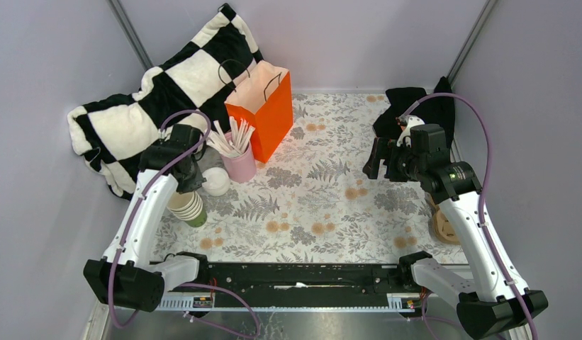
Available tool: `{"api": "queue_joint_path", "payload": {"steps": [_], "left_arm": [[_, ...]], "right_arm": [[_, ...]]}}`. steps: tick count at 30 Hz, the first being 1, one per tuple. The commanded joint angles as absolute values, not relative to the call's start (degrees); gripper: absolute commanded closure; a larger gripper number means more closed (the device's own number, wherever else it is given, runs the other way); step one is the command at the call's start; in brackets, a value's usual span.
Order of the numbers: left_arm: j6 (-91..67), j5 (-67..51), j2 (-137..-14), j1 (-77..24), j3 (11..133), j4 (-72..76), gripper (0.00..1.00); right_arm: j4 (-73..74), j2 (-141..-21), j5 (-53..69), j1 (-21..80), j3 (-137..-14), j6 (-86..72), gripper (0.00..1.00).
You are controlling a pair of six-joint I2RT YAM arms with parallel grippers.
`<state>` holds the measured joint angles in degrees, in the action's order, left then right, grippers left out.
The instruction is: Pack the takeout coffee
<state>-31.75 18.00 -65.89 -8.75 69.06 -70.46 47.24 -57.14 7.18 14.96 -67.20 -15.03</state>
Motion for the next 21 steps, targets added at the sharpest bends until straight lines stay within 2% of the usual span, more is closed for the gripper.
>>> {"api": "queue_joint_path", "payload": {"steps": [1, 13, 21], "left_arm": [[-30.5, 21.1, -66.3, -8.6, 73.1, -72.5, 0.93], [-32.2, 25.3, -67.3, -8.6, 83.9, -82.5, 1.00], [-31.9, 20.4, -65.9, -8.5, 100.9, -83.7, 1.00]], "right_arm": [[45.6, -57.0, 8.4, 14.8, -67.1, -14.8, 0.00], [45.3, -57.5, 8.9, 14.8, -67.4, -14.7, 0.00], [45.2, -58.7, 9.9, 14.8, -68.3, -15.0, 0.00]]}}
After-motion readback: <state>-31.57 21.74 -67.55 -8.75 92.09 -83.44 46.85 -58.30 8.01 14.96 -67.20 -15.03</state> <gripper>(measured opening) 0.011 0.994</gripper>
